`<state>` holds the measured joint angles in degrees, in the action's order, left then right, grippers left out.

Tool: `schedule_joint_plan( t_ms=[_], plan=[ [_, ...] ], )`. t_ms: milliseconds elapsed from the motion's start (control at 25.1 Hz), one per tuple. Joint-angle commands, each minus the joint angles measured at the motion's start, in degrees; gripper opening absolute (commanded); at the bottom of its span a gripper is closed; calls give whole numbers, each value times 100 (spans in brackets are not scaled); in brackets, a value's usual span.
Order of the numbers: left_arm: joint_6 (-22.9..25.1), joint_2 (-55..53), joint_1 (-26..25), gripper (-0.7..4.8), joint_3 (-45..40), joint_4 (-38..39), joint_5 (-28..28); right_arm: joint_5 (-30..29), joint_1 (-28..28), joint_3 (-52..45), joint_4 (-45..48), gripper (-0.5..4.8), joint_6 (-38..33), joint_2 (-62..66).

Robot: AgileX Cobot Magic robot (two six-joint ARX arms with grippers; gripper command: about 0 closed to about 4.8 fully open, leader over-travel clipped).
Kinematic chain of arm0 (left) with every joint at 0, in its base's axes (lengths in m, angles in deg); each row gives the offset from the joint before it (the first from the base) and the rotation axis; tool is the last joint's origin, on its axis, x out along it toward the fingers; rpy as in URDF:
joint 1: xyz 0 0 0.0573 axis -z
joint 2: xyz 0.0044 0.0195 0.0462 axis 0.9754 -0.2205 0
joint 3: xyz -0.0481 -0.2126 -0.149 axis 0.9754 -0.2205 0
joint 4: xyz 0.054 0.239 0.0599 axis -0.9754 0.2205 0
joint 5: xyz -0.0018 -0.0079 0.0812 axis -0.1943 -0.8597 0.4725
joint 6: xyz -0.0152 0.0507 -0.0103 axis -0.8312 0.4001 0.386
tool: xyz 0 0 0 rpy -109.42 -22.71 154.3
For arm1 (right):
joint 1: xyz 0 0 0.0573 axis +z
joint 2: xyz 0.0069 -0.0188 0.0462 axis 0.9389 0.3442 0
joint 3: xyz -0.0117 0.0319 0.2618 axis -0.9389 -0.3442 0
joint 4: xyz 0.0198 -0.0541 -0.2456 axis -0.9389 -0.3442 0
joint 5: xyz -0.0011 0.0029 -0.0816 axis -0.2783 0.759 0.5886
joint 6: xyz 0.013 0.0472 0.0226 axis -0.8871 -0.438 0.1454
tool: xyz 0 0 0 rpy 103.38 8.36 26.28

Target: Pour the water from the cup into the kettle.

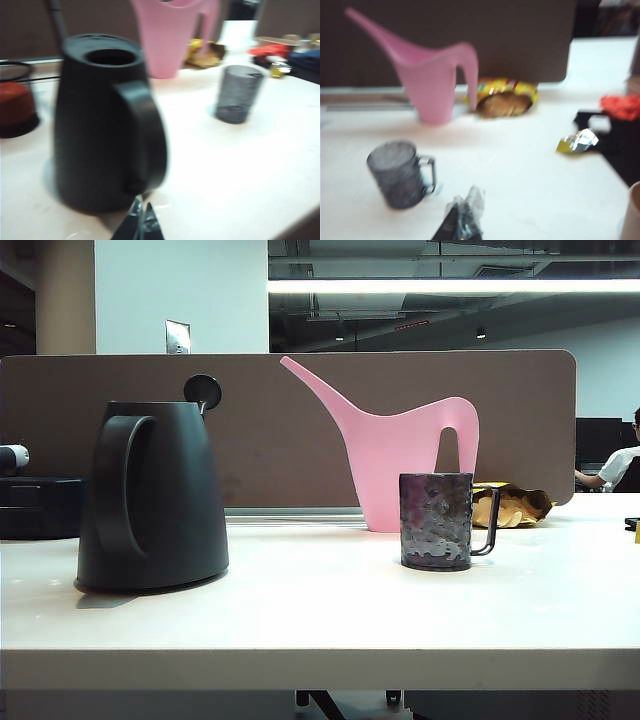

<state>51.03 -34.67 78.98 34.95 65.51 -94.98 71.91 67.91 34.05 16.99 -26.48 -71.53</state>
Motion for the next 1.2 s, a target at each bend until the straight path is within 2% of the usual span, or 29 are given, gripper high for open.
schedule_joint_plan(
  t_ms=[40, 239, 279, 319, 359, 439, 678, 957, 1197],
  plan=[
    [22, -4, -2, -5, 17, -79, -404, -463, 4, 483, -136, -4, 0, 787],
    [22, -7, 0, -5, 17, -79, -402, -1086, 52, 743, 219, 135, 0, 2061],
    [22, -7, 0, -5, 17, -79, -404, -1154, 146, 743, 450, 214, 2, 2452],
    [20, -4, 0, -5, 17, -79, -404, -1154, 195, 741, 590, 254, 2, 2629],
    [22, -4, 0, -5, 17, -79, -402, -1150, 328, 741, 966, 337, 0, 3045],
    [22, -4, 0, -5, 17, -79, -400, -1156, 468, 741, 1600, 410, -2, 3661],
    [-48, -4, -2, -5, 17, -79, -398, -1154, 680, 734, 2887, 412, -15, 5346],
    [-83, -4, -2, -5, 17, -76, -380, -1169, 686, 732, 4483, 412, -553, 7147],
    [-83, -4, -2, -5, 17, -76, -380, -1154, 686, 734, 5239, 411, -612, 7921]
  ],
)
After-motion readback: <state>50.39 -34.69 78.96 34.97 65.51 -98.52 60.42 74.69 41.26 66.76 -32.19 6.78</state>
